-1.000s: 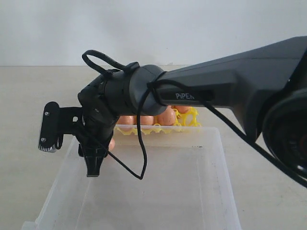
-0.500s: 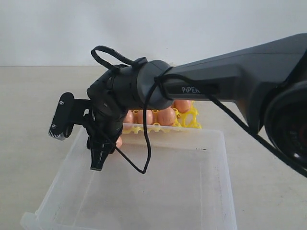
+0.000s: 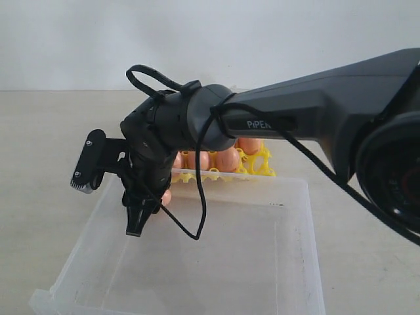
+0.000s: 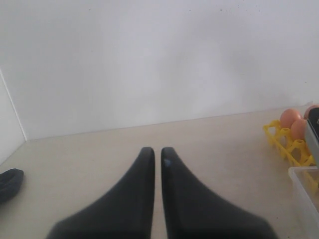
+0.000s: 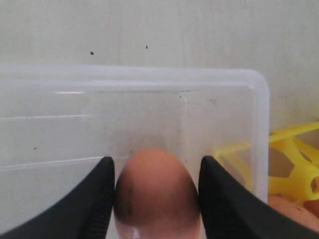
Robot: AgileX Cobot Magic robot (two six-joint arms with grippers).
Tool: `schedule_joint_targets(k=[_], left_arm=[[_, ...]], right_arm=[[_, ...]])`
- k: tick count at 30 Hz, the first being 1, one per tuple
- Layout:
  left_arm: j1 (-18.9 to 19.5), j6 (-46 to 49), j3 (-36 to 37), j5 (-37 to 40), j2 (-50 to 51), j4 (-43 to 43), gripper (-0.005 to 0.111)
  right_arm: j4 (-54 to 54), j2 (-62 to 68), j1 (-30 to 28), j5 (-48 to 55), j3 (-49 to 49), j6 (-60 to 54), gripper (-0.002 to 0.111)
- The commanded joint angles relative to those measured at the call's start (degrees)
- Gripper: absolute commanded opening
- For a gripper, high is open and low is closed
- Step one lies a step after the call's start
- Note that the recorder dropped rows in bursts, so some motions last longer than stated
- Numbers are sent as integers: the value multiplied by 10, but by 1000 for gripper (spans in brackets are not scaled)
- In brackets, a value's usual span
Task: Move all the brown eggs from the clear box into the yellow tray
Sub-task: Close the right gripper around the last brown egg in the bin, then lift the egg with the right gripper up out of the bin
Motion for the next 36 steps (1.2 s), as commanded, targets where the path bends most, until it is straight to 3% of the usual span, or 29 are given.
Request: schedule_joint_targets(k=[1,12,28,36], left_arm=[[-4,2,2,0,-2,-2,4],[-4,2,2,0,-2,-2,4],[-4,2,2,0,-2,-2,4],[-4,2,2,0,-2,-2,4]], right_arm=[[1,9,-6,53,3,11,0],[60,-22,-6,214,3,37,0],[107,-71,-6,198,3,9,0],[168,-94,-6,298,3,-40,0]])
